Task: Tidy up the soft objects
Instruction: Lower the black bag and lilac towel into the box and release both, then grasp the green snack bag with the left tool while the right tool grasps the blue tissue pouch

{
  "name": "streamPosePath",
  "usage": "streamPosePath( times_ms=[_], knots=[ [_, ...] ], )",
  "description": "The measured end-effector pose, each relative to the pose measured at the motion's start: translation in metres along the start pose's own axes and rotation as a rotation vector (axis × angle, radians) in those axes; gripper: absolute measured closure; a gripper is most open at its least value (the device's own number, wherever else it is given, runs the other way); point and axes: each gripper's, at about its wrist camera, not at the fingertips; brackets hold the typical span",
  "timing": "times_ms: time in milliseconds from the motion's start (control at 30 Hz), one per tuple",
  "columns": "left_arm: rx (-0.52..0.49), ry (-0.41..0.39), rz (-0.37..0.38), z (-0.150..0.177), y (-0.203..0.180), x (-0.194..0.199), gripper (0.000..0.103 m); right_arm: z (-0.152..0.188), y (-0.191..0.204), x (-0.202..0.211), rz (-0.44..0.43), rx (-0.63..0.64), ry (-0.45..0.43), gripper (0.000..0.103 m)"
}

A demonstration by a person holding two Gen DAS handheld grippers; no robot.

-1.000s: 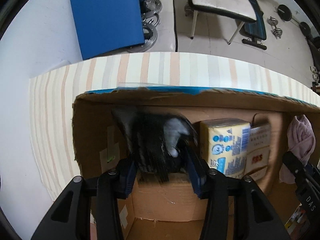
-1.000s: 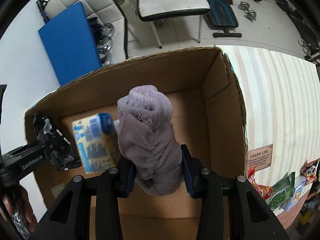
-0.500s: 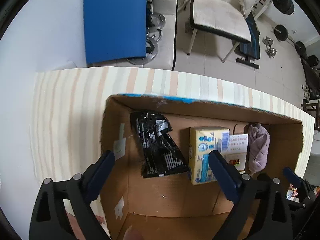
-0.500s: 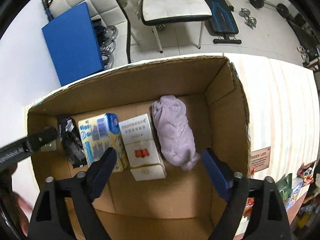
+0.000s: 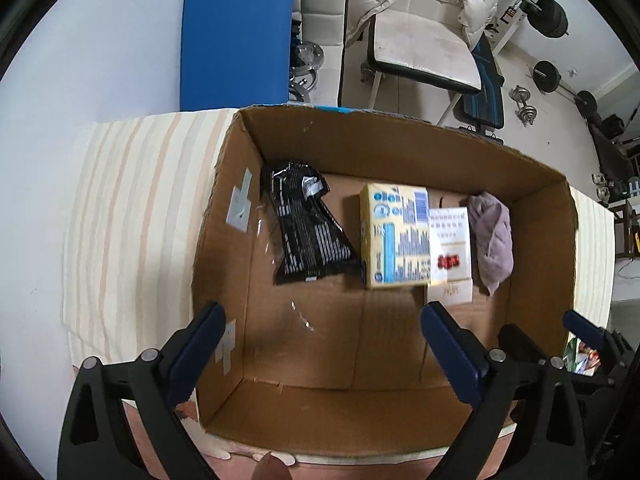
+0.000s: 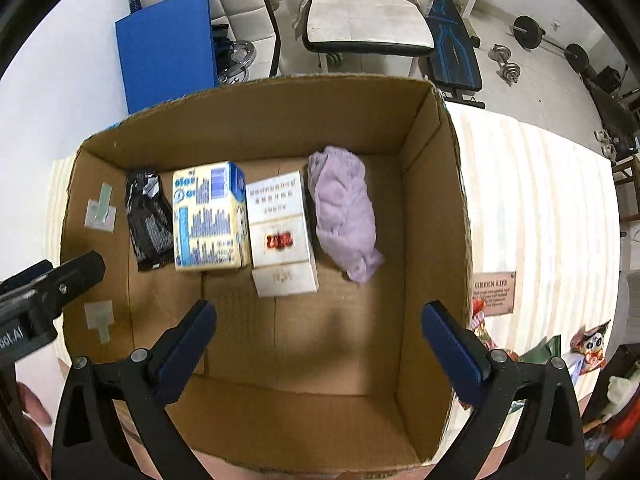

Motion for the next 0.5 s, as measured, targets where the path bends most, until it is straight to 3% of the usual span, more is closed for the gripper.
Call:
streamPosePath(
  times_ms=[500],
  knots=[
    [-0.017, -0.163, 0.008, 0.066, -0.015, 0.098, 0.003, 0.057, -0.002, 0.100, -0.025, 0.053, -0.155, 0.000]
  ],
)
Point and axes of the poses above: each gripper's, at about its wrist camera, not at the fingertips, and x roughly against the way its jaws point, y to its left, z to its underside, and after that the axes turned 8 degrees about -y, right-handed
